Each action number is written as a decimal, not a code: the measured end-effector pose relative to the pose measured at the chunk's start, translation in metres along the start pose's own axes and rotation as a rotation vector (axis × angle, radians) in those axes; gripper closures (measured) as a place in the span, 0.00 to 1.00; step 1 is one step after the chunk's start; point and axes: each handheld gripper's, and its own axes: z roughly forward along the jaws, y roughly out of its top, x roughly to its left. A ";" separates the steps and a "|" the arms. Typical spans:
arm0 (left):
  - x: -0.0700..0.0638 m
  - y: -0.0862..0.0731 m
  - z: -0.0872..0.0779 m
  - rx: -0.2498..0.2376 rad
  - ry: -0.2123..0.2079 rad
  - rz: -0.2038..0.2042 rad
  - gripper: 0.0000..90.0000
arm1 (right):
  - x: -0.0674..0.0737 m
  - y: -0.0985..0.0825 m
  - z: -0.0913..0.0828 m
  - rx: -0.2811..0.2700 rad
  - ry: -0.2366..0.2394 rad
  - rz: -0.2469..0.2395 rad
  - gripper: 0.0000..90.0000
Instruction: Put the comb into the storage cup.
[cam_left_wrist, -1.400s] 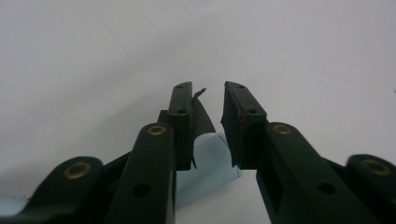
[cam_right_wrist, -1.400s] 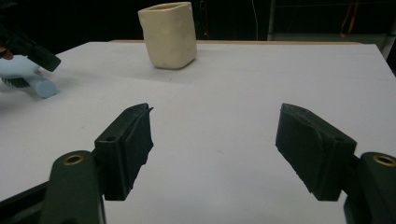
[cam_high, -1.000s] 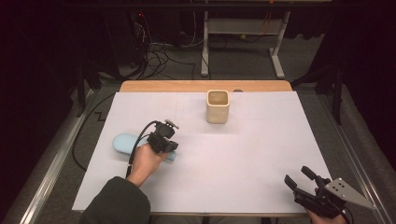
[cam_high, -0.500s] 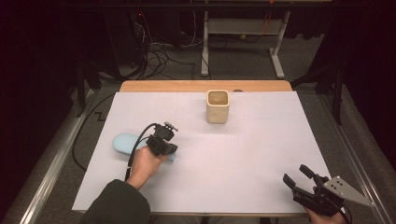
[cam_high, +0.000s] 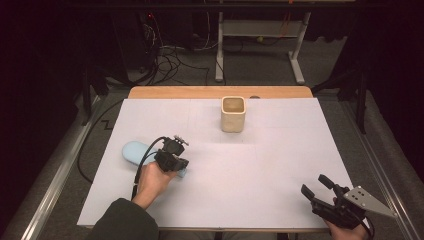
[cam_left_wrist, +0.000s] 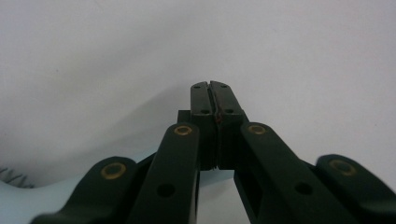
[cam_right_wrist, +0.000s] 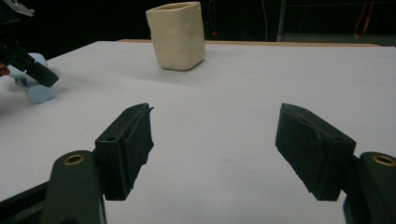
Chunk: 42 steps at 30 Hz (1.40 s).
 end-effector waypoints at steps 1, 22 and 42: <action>0.000 -0.002 0.000 -0.002 -0.001 -0.001 0.99 | 0.000 0.000 0.000 0.000 0.000 -0.002 0.31; -0.002 -0.034 -0.009 -0.007 0.004 0.009 0.99 | 0.000 0.000 0.001 0.003 -0.001 -0.001 0.31; 0.004 -0.068 -0.018 -0.012 0.017 -0.026 0.99 | 0.001 0.001 0.002 0.001 0.004 -0.002 0.31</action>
